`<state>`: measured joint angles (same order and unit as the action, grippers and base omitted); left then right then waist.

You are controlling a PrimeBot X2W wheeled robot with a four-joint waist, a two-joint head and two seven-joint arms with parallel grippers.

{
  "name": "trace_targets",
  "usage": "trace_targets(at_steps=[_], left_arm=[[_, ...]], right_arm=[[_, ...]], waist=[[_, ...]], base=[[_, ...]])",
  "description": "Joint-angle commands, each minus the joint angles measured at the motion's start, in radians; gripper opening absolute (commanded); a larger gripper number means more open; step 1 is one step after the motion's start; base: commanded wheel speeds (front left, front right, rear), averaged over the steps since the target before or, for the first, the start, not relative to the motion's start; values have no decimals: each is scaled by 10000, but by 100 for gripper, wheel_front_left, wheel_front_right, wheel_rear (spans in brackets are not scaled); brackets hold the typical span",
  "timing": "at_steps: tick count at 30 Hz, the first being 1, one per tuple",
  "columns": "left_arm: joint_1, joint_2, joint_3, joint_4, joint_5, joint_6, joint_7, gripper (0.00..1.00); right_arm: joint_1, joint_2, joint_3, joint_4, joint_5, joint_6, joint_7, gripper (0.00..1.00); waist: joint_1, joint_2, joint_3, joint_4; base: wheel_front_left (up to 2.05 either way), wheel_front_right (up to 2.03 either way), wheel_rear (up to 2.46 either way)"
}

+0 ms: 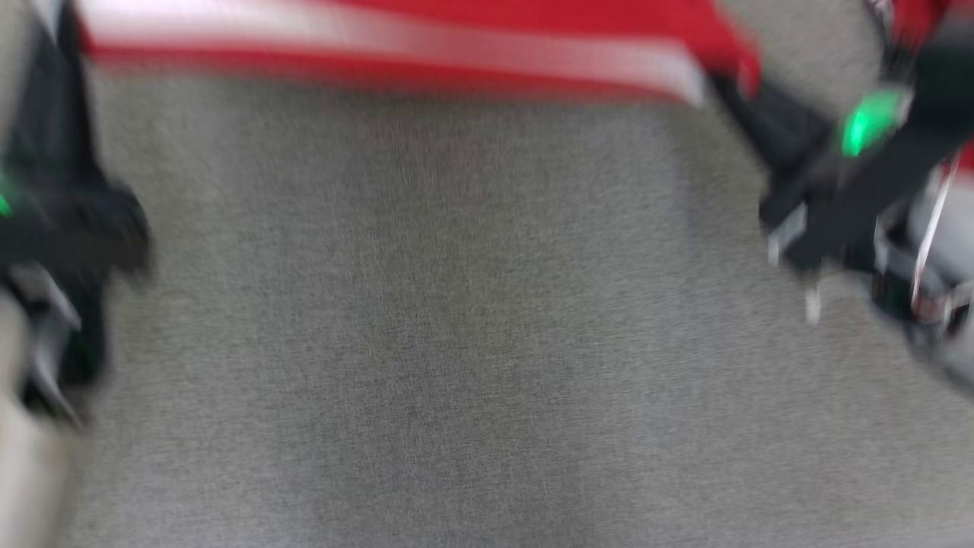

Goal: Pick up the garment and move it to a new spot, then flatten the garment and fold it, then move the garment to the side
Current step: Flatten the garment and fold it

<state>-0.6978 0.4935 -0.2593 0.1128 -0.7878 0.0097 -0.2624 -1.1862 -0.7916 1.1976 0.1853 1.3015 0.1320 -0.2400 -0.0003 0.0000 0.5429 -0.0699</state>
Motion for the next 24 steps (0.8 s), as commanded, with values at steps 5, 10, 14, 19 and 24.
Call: trace_targets(at_steps=[5, 10, 14, 19, 24], left_arm=[[2658, -593, 697, -935, 550, 134, -26, 0], [4943, -1266, 1067, -1491, 1034, -107, -26, 0], [6238, -1737, 1503, -1501, 1236, -346, -27, 0], [7294, -2242, 1754, -1233, 1529, -762, -27, 0], [7626, -2572, 2062, -1019, 1802, -1018, -27, 0]], right_arm=[[1735, -561, 234, -619, 184, -31, -192, 0], [3461, -912, 444, -1183, 63, -31, -233, 0], [4655, -1137, 526, -1532, -20, -31, -235, 0], [6027, -1319, 595, -1972, -176, -31, -242, 0], [6855, -1327, 149, -2177, -264, -31, -251, 0]], waist=[[3, 0, -1479, -129], [3, 0, -2101, -154], [3, 0, -2407, -136], [3, 0, -2658, 4], [3, 0, -2741, 60]], base=[[0, 0, 0], [0, 0, 0], [0, 0, 0], [0, 0, 0], [0, 0, 0]])
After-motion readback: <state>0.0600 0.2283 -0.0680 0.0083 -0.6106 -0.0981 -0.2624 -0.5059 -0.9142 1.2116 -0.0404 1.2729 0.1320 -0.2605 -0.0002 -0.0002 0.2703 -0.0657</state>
